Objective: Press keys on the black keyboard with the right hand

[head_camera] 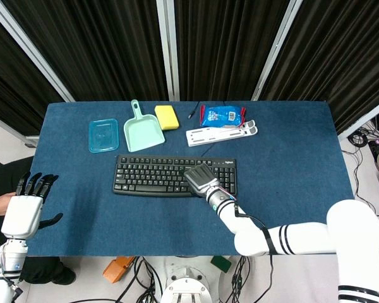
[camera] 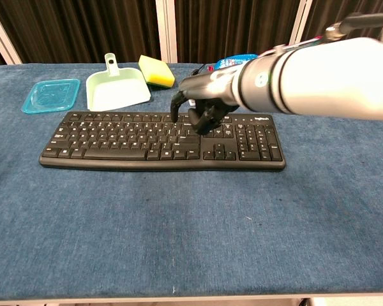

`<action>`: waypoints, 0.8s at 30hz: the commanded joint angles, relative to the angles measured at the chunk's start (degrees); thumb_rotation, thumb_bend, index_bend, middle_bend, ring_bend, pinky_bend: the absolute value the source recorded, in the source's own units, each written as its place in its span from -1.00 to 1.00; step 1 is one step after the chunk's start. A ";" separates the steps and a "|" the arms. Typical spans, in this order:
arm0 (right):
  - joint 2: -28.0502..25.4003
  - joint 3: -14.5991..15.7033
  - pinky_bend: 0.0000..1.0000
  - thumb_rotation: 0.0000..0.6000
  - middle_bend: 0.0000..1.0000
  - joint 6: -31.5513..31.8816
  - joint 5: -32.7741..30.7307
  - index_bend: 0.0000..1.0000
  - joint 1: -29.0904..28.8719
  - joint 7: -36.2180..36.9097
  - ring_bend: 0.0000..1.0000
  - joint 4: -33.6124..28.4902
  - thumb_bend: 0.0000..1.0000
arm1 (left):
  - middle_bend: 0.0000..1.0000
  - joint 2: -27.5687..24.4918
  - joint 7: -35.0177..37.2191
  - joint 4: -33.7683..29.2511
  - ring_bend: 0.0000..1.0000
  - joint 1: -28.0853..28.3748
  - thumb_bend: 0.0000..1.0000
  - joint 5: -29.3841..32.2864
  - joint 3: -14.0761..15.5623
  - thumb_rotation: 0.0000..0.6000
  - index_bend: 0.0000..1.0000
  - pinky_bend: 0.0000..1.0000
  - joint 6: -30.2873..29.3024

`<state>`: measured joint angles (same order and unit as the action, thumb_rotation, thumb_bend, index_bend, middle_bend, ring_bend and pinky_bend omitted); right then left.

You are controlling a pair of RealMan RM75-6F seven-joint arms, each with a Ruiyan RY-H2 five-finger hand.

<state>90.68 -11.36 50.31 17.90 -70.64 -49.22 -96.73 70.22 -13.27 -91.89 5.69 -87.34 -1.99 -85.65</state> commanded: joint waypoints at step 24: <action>6.23 3.17 1.00 0.78 0.86 -4.41 -8.83 -0.49 -8.92 0.89 1.00 9.53 1.00 | -0.68 0.17 0.62 0.74 -0.79 -0.61 -0.81 0.89 0.08 1.00 -0.68 -0.99 -0.62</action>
<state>96.77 -8.36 46.03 9.20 -79.40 -48.40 -87.36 70.39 -12.65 -91.15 5.08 -86.45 -1.91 -86.26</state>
